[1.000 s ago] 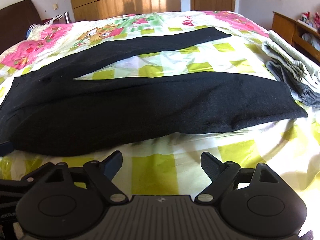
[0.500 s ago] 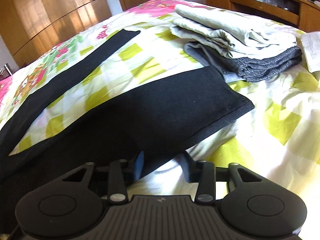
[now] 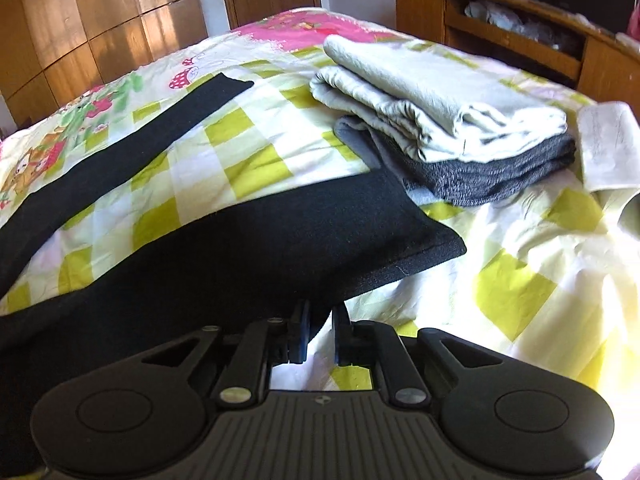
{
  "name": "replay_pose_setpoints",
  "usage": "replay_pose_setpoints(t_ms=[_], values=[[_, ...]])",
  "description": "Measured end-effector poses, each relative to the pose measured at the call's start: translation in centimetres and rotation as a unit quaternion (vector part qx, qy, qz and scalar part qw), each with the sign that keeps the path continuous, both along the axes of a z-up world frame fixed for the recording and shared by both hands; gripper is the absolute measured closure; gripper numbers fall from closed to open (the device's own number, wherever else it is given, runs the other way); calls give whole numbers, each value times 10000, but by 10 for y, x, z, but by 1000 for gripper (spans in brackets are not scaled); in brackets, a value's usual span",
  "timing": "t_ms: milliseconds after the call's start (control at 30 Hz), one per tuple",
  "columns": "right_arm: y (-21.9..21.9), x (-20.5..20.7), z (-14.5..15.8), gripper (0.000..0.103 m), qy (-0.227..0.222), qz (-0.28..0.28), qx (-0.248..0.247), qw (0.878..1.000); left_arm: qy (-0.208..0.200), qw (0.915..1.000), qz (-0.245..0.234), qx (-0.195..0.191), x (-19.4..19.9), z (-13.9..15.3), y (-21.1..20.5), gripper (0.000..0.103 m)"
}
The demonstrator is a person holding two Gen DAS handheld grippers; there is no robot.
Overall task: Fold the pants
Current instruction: 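Move the open right gripper down to the edge of the black pants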
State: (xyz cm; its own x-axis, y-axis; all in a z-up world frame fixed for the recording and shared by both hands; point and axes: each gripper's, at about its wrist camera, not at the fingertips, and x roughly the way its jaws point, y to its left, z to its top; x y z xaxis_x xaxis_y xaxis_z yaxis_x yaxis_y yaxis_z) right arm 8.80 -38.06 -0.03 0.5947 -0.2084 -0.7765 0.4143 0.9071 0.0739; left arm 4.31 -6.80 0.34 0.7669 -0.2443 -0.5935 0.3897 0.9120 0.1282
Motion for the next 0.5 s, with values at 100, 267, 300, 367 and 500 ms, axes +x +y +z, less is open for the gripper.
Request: replay_pose_setpoints(t_ms=[100, 267, 300, 367, 500], values=[[42, -9, 21, 72, -191, 628, -512, 9965, -117, 9996, 232, 88, -2, 11, 35, 0], [144, 1, 37, 72, -360, 2214, -633, 9725, -278, 9947, 894, 415, -1, 26, 110, 0], [166, 5, 34, 72, -280, 2615, -451, 9638, -276, 9926, 1062, 522, 1, 27, 127, 0], [220, 12, 25, 72, -106, 3490, -192, 9369, -179, 9874, 1427, 660, 5, 24, 162, 0], [323, 14, 12, 72, -54, 4835, -263, 8750, 104, 9759, 2096, 605, 12, 14, 230, 0]])
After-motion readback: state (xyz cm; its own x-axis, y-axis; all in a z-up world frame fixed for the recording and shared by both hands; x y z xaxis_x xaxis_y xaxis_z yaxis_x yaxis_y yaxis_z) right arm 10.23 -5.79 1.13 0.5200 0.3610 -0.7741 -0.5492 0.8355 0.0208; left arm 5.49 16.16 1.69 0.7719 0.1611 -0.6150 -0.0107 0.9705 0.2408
